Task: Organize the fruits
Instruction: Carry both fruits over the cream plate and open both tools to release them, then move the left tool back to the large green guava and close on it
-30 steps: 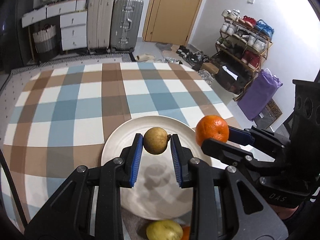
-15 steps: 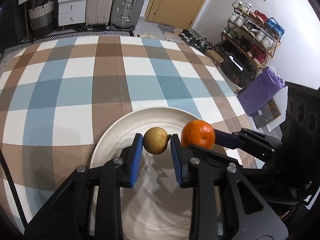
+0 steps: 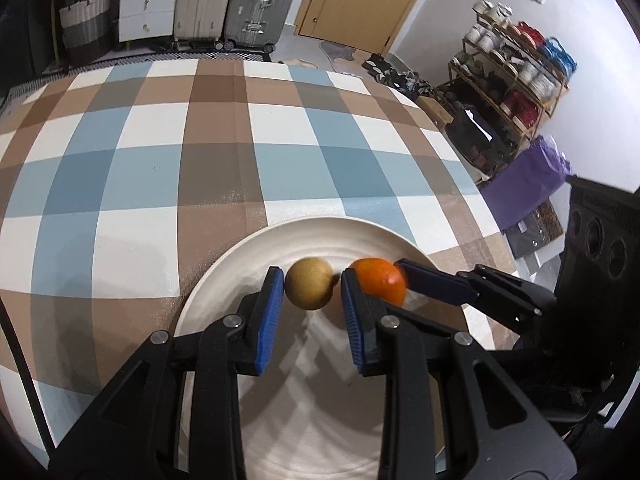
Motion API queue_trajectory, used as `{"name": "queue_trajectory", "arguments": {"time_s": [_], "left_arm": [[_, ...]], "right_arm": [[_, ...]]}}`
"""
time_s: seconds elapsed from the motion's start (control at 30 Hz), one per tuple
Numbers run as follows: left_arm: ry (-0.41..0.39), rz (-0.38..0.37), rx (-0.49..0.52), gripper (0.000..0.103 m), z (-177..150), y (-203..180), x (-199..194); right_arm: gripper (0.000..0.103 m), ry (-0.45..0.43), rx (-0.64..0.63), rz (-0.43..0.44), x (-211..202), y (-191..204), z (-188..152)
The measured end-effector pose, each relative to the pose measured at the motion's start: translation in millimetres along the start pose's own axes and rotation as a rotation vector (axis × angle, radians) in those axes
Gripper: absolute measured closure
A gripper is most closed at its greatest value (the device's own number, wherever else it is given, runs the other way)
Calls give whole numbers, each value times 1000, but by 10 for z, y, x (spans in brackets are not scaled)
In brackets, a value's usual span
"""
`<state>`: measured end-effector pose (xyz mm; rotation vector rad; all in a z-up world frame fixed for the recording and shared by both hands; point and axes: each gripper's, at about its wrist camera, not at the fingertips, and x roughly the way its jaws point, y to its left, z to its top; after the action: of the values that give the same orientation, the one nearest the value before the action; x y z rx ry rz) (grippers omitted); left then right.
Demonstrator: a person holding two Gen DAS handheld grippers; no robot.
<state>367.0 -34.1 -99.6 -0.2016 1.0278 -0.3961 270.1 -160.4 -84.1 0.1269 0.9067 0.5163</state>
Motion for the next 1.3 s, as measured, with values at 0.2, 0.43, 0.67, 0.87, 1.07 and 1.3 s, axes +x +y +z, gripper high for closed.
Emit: {"name": "queue_trajectory", "arguments": {"time_s": [0.2, 0.43, 0.67, 0.87, 1.07, 1.3], "left_arm": [[-1, 2, -34, 63, -24, 52, -101], [-60, 20, 0, 47, -120, -62, -456], [-119, 58, 24, 46, -332, -177, -888], [-177, 104, 71, 46, -603, -334, -1290], [-235, 133, 111, 34, -907, -519, -1697], [-309, 157, 132, 21, -1254, -743, -2106]], "right_arm": [[52, -64, 13, -9, -203, 12, 4], [51, -152, 27, -1, -658, 93, -63], [51, -219, 0, -14, -1110, 339, -194], [49, -255, -22, -8, -1424, 591, -367], [39, -301, -52, 3, -1697, 863, -586], [21, -343, -78, -7, -1939, 1119, -862]]}}
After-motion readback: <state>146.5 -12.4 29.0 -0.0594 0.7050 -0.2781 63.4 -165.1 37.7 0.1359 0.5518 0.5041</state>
